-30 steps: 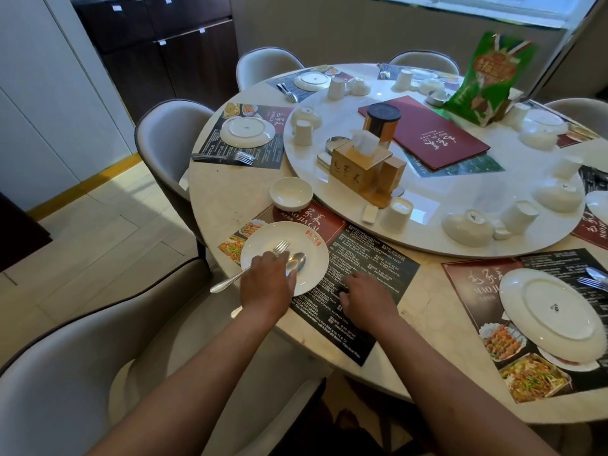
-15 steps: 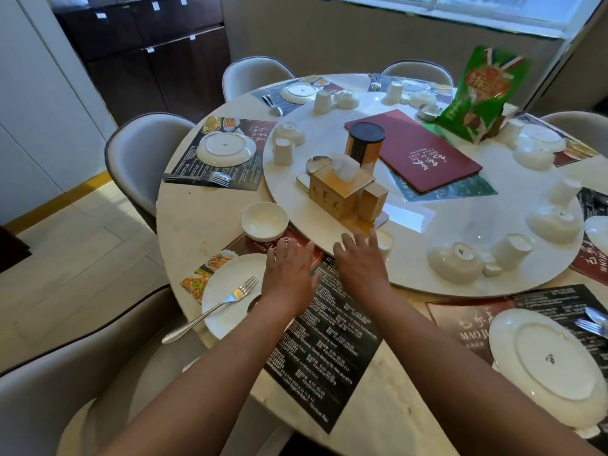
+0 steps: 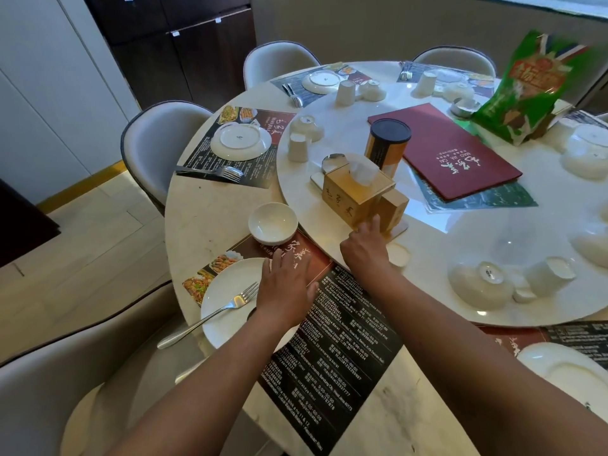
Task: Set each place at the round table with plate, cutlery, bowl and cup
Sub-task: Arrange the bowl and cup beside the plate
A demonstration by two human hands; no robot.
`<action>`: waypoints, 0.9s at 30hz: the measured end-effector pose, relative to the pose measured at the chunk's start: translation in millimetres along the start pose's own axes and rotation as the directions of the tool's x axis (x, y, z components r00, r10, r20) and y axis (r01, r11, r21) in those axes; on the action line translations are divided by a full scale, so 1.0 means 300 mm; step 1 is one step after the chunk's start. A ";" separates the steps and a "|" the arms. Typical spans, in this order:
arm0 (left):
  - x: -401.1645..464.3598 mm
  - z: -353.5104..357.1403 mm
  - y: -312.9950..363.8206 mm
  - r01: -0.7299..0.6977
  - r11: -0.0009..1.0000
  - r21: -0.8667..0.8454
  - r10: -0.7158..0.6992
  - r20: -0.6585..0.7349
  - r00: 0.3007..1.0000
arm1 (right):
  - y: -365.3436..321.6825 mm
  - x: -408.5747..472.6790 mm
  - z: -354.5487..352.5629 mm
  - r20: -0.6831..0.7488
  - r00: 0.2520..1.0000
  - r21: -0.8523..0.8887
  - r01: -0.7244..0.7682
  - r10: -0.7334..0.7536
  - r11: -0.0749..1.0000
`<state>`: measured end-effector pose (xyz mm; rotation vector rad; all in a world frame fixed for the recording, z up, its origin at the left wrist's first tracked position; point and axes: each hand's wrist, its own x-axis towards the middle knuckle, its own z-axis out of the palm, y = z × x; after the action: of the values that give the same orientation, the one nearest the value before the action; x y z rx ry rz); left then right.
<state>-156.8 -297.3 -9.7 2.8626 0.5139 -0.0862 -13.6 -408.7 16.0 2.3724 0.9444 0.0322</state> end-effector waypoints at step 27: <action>-0.116 0.054 -0.051 -0.017 1.000 0.023 0.016 0.030 0.999 | -0.140 -0.255 0.114 0.034 0.988 0.695 -0.132 0.151 0.707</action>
<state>-194.9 -298.9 -25.4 2.8829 0.4862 -0.1330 -89.4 -450.4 -20.3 3.1511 0.8790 -0.2899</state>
